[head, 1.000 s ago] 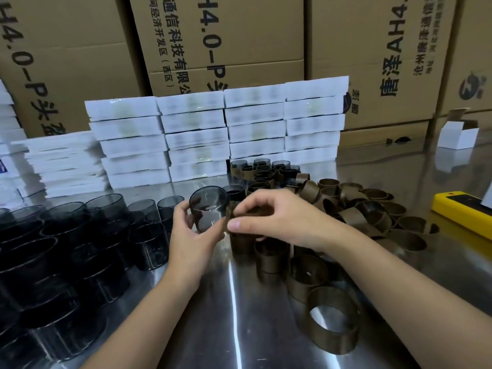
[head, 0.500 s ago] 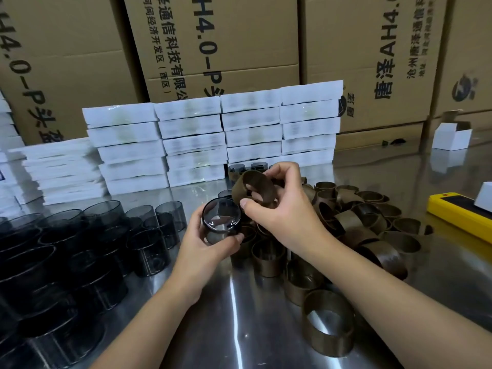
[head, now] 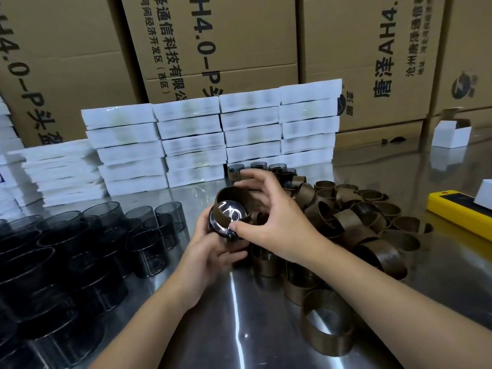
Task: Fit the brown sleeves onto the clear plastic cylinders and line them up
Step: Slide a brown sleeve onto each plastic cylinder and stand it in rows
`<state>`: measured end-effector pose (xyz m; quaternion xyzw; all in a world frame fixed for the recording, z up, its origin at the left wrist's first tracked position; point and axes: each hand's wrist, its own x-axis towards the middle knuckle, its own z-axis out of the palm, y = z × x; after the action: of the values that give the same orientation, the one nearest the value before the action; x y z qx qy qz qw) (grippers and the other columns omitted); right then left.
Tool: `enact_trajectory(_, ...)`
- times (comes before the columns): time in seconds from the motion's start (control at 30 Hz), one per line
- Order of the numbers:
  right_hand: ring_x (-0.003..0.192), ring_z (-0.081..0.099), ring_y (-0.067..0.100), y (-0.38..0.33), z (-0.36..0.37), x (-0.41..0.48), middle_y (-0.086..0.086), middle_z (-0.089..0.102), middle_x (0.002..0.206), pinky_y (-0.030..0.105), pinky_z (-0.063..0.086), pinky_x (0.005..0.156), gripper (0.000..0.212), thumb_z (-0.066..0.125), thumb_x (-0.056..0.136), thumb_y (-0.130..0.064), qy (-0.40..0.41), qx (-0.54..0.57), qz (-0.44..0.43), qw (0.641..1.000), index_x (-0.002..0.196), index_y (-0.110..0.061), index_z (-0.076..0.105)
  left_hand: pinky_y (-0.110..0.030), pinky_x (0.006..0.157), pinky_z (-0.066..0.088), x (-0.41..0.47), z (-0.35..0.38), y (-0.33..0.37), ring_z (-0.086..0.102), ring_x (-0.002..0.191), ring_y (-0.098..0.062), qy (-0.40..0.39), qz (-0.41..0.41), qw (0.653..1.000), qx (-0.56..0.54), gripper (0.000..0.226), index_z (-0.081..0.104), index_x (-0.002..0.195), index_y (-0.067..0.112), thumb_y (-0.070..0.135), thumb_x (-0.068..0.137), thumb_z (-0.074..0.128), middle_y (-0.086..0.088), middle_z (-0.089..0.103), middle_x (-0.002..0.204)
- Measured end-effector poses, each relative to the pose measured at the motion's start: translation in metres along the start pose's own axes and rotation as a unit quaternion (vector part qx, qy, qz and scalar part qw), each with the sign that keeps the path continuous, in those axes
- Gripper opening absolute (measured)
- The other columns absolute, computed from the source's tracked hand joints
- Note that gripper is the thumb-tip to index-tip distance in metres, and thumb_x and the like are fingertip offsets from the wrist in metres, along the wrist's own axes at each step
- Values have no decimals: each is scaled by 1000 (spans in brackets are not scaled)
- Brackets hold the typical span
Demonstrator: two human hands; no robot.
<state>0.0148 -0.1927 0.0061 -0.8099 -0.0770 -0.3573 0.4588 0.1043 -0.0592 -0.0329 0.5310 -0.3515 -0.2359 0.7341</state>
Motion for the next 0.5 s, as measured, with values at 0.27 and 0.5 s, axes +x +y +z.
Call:
enact_trajectory(0.27,113,55,0,-3,-2,-1,-21,55,116,31,45,101,71,77,67,-25,-32,-39,0,999,123,-49,42,-35,70,59,1,2,1,72,86,-23,25,-17,999,-28,56,64,116,30,58,68,58,0,73,100)
enact_trajectory(0.5,122,48,-1,-2,-1,-2,-17,53,128,33,41,105,65,71,74,-23,-73,-26,18,997,131,-37,45,-33,69,58,2,0,-2,73,82,-21,52,-7,998,-15,44,70,101,35,46,58,74,0,74,99)
